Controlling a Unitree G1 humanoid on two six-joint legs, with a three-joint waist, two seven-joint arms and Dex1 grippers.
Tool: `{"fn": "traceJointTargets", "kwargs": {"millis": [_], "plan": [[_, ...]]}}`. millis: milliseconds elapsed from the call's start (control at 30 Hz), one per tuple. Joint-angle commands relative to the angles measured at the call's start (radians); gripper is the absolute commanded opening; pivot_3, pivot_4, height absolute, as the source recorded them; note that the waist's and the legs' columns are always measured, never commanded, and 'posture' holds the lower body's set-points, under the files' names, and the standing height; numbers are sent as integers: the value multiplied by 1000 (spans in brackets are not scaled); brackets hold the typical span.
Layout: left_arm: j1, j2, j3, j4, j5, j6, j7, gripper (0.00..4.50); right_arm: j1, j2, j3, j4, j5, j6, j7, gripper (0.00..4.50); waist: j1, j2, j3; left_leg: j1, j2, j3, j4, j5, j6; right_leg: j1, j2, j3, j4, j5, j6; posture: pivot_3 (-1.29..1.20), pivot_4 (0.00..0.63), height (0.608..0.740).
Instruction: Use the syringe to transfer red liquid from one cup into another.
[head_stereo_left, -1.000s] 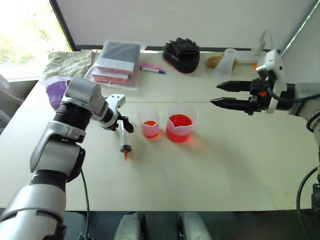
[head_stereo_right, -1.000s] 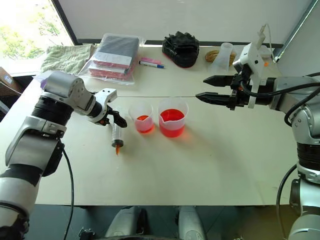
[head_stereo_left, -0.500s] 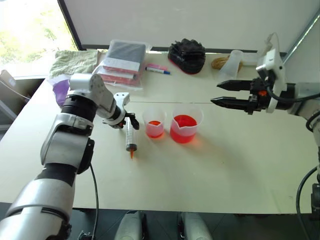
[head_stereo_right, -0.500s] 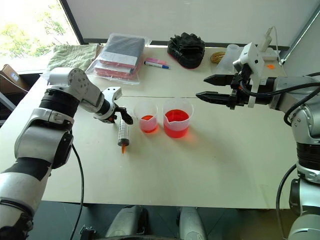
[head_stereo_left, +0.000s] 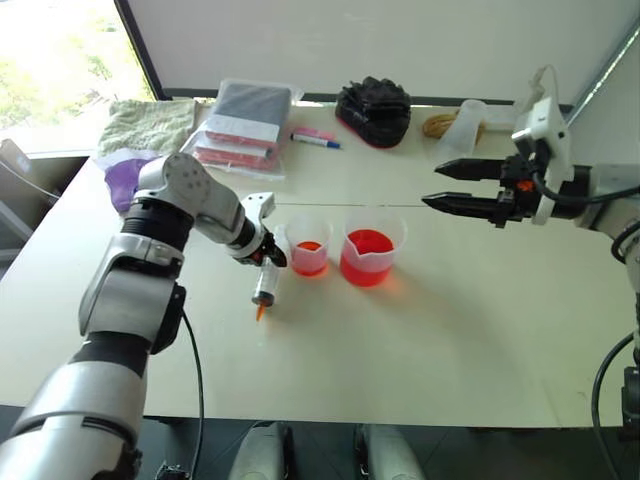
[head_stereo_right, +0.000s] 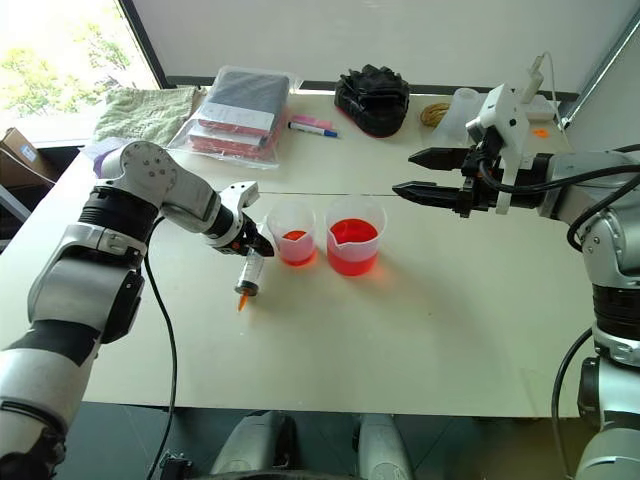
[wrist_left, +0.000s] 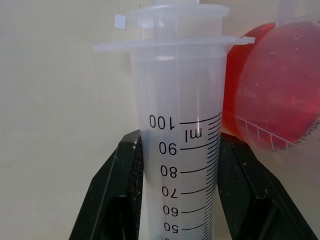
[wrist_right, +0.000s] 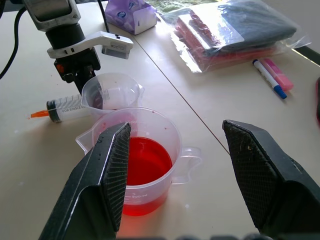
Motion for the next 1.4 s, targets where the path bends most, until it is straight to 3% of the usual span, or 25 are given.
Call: {"fn": "traceJointTargets", "kwargs": {"millis": [33,333,600,733,967,1200,1400], "plan": [[-8,26,59,-32,-79,13,62,1509,-26,-3,-26,-20,4,-13,-4,3059,0,0,0,0,0,0,0,0,0,0,0,0,0,0,0,0,150,740],[-2,234,153,-111,-191,13,170,1509,-3,7,-30,-31,8,-18,-13,3059,-25,-2,1,0,1,0,-1,0,-1,-3,1,-1,3,0,0,0,150,740],[-136,289,208,-163,67,-22,0,1509,-16,38,-41,-27,-1,-44,-44,3059,-21,-3,2,-1,0,1,1,1,-1,-3,1,-1,3,0,0,0,150,740],[-212,224,171,-182,227,-310,-264,1509,-2,69,-60,-44,-10,-70,-107,3059,-17,-3,2,-1,-1,3,1,1,-2,-3,1,-2,3,0,0,0,150,740],[-276,-33,214,-149,356,-636,-539,1509,53,64,-119,-140,23,-24,-179,3059,-1,-3,2,-2,-1,5,2,1,-2,-2,1,-1,1,0,0,0,150,740],[-196,-224,208,-264,456,-888,-697,1509,102,65,-170,-223,49,21,-253,3059,-7,-3,2,-3,0,4,1,1,-1,-2,2,-1,0,0,0,0,150,740],[-85,-303,139,-272,584,-1104,-878,1509,145,70,-209,-290,73,52,-314,3059,-7,-2,2,-2,0,4,1,0,-1,-2,2,0,-1,0,0,0,150,740]]}}
